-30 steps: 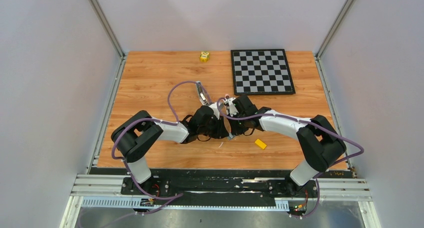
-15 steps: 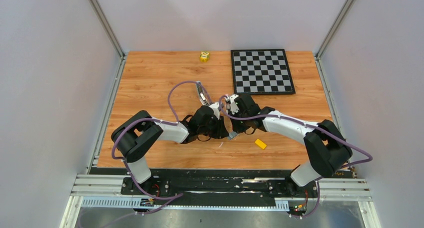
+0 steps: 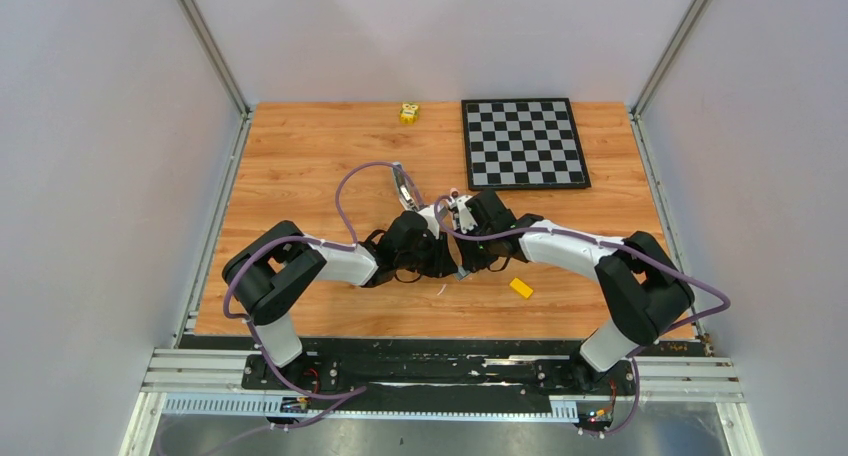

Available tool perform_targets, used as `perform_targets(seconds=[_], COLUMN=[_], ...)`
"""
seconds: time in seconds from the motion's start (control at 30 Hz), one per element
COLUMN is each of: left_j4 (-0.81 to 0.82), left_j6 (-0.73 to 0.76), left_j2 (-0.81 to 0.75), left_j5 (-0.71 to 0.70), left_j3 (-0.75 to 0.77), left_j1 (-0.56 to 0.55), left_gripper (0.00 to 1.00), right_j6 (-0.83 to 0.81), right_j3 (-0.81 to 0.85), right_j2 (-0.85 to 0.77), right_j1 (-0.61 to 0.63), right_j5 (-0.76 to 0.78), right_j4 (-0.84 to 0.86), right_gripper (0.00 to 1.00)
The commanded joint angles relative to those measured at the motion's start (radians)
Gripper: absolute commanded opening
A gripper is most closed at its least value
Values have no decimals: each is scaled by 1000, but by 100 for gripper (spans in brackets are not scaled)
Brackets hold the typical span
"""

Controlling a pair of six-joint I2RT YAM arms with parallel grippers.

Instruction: Load the staples into the stapler

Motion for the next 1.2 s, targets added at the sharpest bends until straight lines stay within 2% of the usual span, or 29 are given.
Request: perform_targets(seconds=[0.0,0.77,1.17], left_j4=[3,6,15], left_j6=[25,24,19], left_j2=[14,11,8], left_j5=[-5,-11,-14], left_j3=[0,-3,-14], left_j1=[-8,-8,-8], left_gripper=[27,27,27], right_j6=[-20,-23,-16], right_j3=[9,6,2], right_j2=[17,38,43], right_j1=[12,13,14], right_j5=[-16,13,12], right_j4=[-8,-19,-17], right_gripper=[29,30,24])
